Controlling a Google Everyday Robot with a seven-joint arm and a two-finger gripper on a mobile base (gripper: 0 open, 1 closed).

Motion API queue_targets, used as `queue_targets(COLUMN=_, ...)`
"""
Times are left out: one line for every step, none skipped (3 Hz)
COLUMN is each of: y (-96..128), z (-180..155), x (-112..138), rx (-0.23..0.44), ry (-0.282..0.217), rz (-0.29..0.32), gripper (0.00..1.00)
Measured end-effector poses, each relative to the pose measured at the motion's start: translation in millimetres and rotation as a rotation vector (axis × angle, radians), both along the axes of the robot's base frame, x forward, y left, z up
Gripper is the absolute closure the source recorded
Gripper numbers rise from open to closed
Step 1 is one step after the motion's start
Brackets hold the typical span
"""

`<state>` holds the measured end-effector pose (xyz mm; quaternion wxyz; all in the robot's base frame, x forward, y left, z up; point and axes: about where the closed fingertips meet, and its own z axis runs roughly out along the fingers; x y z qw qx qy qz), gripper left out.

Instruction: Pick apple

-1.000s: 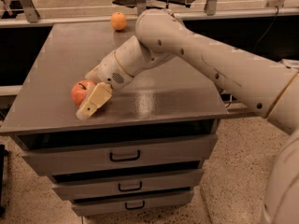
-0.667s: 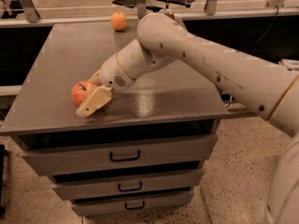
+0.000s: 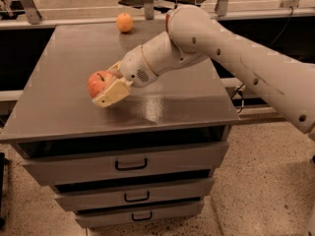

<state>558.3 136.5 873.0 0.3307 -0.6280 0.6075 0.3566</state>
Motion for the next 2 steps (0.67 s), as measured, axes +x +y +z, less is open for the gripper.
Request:
queue_targets(y=-36, z=36, x=9, rx=0.124, ry=-0.053, rz=-0.057, gripper=1.00)
queue_targets(y=-59, z=47, x=11, rx=0.159, ry=-0.071, rz=-0.090, gripper=1.00)
